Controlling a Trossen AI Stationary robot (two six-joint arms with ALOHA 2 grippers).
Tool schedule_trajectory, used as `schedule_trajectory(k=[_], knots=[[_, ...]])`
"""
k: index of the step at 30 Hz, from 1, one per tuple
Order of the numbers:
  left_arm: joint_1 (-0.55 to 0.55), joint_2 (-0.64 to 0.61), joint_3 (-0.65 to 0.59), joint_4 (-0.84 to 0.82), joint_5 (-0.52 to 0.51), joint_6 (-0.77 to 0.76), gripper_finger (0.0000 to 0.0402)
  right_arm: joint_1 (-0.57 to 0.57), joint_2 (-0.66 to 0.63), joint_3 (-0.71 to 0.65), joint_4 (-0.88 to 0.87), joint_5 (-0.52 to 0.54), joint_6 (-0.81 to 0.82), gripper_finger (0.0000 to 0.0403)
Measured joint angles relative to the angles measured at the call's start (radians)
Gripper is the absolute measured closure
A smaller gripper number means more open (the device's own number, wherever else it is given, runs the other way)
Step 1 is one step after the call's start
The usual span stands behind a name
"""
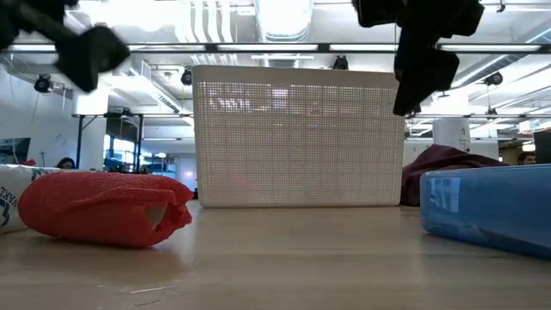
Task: Pick & place medical supplies in basket/bin
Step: Put the red bandage into the white bin
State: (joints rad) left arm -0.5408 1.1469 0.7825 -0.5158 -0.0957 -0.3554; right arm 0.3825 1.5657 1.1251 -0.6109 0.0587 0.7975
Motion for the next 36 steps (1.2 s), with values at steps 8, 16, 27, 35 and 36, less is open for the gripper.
schedule_trajectory(k=[8,16,27,35,36], knots=[[-0.014,0.292,0.077,0.113,-0.008,0.008,0.0105,0.057,0.040,0.077,-0.054,0.012,0.005,0.0074],[-0.011,0.568,0.235,0.032,-0.017,0.043,0.0105,0.128,0.020,0.069,-0.119,0.070,0.128,0.0074],[-0.005,0.650,0.326,-0.060,-0.010,0.043,0.0235,0.186,0.015,0.064,-0.122,0.111,0.199,0.0074],[0.033,0.507,0.443,-0.249,-0.091,0.043,0.0355,0.228,-0.057,0.064,-0.214,0.302,0.266,0.0074],[0.045,0.475,0.469,-0.274,-0.113,0.043,0.0355,0.235,-0.074,0.064,-0.230,0.331,0.282,0.0074]])
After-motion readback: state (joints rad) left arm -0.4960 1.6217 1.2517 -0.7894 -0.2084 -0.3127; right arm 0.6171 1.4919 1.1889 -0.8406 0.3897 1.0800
